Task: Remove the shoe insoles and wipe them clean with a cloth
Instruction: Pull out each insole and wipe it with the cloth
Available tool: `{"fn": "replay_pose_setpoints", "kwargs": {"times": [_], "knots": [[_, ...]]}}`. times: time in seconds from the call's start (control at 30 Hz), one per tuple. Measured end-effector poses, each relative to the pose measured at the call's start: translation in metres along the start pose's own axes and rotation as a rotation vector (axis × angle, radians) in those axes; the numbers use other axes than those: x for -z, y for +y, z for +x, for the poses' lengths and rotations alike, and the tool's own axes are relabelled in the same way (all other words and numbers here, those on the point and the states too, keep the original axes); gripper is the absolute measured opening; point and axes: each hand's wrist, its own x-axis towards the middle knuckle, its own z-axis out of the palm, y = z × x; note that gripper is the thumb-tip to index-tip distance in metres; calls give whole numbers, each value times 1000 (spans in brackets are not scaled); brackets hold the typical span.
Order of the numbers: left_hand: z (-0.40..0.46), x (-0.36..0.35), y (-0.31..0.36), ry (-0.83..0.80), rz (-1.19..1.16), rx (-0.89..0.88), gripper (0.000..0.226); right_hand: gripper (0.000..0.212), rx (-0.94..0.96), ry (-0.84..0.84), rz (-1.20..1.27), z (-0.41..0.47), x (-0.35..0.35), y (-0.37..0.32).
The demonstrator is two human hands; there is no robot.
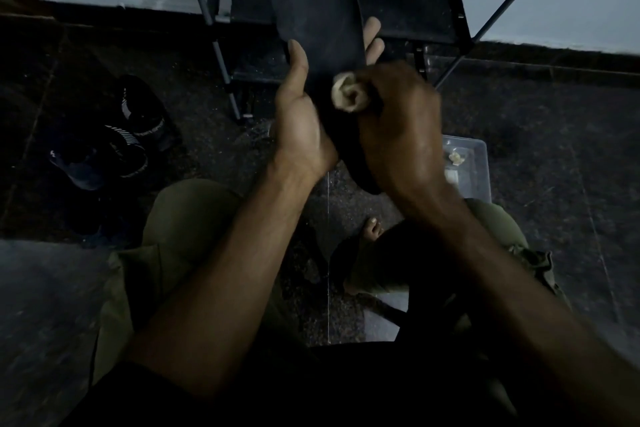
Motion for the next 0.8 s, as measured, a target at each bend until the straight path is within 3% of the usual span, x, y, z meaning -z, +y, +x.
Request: {"fn": "replay_pose_setpoints", "kwargs": {"times": [0.13, 0.3, 0.43, 0.57, 0.8], "knots": [[-2, -5, -4, -27, -39, 42, 76, 16, -71, 105, -50, 16, 4, 11], [-1, 6, 0, -40, 46, 11, 77, 18, 66, -77, 60, -12, -8, -15], [-2, -1, -4, -8, -67, 66, 77, 23, 6, 39, -4, 9, -3, 9], [1, 2, -10, 31, -20, 60, 72, 13, -60, 67, -60, 18, -2, 23], [5, 8, -7, 22, -19, 64, 76, 12, -497, 1, 611, 7, 11, 30]]}}
